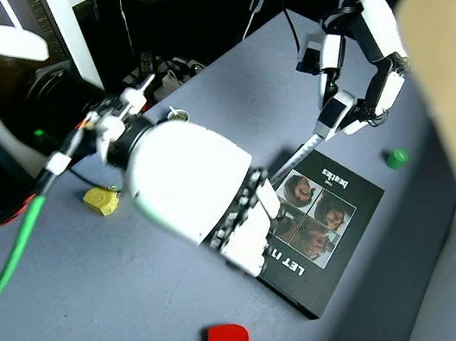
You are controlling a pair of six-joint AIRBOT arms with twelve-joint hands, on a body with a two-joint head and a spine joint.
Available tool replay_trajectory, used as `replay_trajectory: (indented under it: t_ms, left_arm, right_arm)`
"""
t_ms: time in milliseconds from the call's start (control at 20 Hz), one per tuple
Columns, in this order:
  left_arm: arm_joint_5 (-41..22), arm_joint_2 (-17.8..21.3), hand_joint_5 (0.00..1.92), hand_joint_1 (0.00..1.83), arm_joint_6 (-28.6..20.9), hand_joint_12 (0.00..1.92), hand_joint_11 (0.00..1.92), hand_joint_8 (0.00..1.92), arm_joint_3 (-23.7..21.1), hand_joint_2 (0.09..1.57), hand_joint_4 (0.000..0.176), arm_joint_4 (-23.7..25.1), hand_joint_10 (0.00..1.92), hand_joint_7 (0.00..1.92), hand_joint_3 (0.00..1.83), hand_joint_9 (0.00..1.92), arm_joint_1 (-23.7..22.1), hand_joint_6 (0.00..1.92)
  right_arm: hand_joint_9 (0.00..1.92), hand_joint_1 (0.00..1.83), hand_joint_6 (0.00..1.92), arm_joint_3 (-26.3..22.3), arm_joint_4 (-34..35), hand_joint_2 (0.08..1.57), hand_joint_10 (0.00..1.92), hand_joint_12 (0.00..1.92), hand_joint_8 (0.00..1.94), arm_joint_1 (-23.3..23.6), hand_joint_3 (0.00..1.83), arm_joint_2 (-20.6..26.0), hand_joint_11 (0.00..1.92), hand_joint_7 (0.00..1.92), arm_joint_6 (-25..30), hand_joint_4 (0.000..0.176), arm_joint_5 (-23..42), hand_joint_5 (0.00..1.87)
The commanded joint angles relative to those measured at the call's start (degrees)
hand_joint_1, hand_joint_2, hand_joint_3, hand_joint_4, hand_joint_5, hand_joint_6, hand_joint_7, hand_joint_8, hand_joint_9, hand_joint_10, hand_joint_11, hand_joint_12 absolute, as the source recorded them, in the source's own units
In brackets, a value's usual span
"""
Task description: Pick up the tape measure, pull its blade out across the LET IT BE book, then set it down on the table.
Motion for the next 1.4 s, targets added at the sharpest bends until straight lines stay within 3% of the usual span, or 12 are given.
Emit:
replay_trajectory:
  t_ms: [0, 100, 700, 1350]
  left_arm:
    - [-6.42, 0.3, 0.92, 1.5, 0.01, 1.42, 0.92, 0.6, 0.39, 1.06, 0.0, -0.28, 0.8, 1.09, 0.0, 1.11, -0.59, 0.93]
    - [-6.42, 0.3, 0.93, 1.5, 0.01, 1.42, 0.92, 0.6, 0.4, 1.06, 0.0, -0.28, 0.79, 1.09, 0.0, 1.11, -0.58, 0.93]
    - [-6.49, 0.3, 0.92, 1.5, 0.0, 1.42, 0.92, 0.61, 0.45, 1.06, 0.0, -0.32, 0.79, 1.08, 0.0, 1.12, -0.48, 0.93]
    - [-6.59, 0.29, 0.92, 1.5, 0.0, 1.41, 0.94, 0.57, 0.39, 1.06, 0.0, -0.34, 0.79, 1.11, 0.0, 1.11, -0.47, 0.92]
  right_arm:
    - [0.75, 1.32, 1.09, 0.33, -4.76, 1.15, 1.28, 1.4, 1.03, 0.07, 0.0, 1.19, 0.6, 0.96, -0.14, 0.0, -3.5, 0.89]
    - [0.73, 1.35, 1.1, 0.75, -5.05, 1.16, 1.4, 1.4, 1.02, -0.25, 0.0, 2.3, 0.6, 0.96, 0.16, 0.0, -2.8, 0.89]
    - [0.73, 1.36, 1.1, 5.59, -6.58, 1.16, 1.41, 1.4, 1.04, -2.85, 0.0, 8.93, 0.57, 0.97, 2.46, 0.0, 1.8, 0.87]
    - [0.74, 1.36, 1.1, 6.17, -7.59, 1.16, 1.4, 1.4, 1.06, -2.72, 0.0, 9.19, 0.58, 0.96, 2.79, 0.0, 2.0, 0.86]
